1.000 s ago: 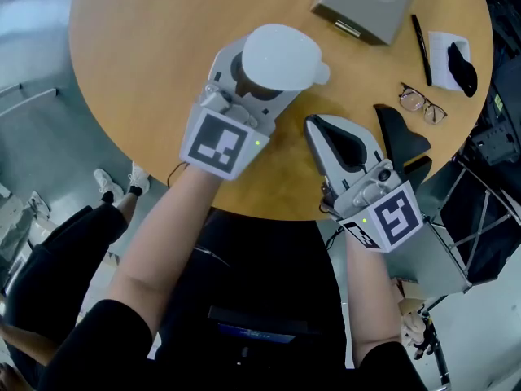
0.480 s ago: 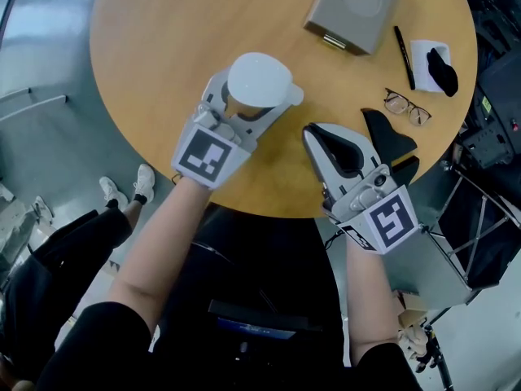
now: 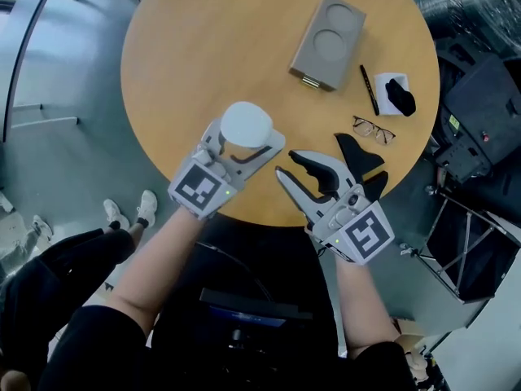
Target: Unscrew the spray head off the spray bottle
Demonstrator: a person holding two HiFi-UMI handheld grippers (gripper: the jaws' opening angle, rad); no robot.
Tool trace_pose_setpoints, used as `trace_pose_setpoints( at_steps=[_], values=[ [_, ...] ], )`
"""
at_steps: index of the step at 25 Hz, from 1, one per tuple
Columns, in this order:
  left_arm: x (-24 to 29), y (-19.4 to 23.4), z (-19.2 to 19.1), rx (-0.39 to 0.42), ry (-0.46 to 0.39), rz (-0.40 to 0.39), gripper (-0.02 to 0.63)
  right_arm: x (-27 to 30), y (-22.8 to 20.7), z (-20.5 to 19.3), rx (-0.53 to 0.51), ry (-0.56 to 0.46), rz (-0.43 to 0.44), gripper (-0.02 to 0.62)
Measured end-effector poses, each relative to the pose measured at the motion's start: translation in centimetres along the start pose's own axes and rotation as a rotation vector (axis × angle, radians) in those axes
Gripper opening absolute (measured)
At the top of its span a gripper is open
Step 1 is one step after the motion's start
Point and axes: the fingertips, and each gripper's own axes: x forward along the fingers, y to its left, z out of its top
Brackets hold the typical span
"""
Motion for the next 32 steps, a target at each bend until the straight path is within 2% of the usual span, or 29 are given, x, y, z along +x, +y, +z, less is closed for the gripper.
trace_pose_setpoints(
  at_steps=[2, 7, 11, 13, 21, 24, 32],
  values=[
    [-0.7, -0.7, 2.0, -0.011, -0.008, -0.008, 0.305, -0.2, 1.2, 2.3, -0.011, -0.015, 0.012, 0.146],
    [-2.2, -2.9, 5.9, 0.031, -0.016, -0.033, 0.305, -0.8, 3.8, 6.1, -0.054, 0.003, 0.04, 0.188],
    [-3.3, -5.1, 8.0, 0.023, 0.006, -0.068, 0.305, -1.3, 5.1, 8.7, -0.069, 0.015, 0.053, 0.261],
    [-3.9, -6.0, 8.7, 0.04, 0.026, -0.08, 0.304, -1.4, 5.8, 10.0, -0.073, 0.02, 0.056, 0.324],
    [-6.0, -8.4, 12.0, 0.047, 0.051, -0.1, 0.304, -0.5, 9.5, 14.7, -0.128, 0.023, 0.083, 0.328],
    [-6.0, -9.2, 13.4, 0.048, 0.047, -0.119, 0.304, 0.3, 10.3, 17.0, -0.149, -0.022, 0.083, 0.328],
    [-6.7, -11.0, 16.2, 0.128, 0.047, -0.14, 0.304, 1.5, 11.5, 20.3, -0.189, -0.009, 0.069, 0.328]
  ],
)
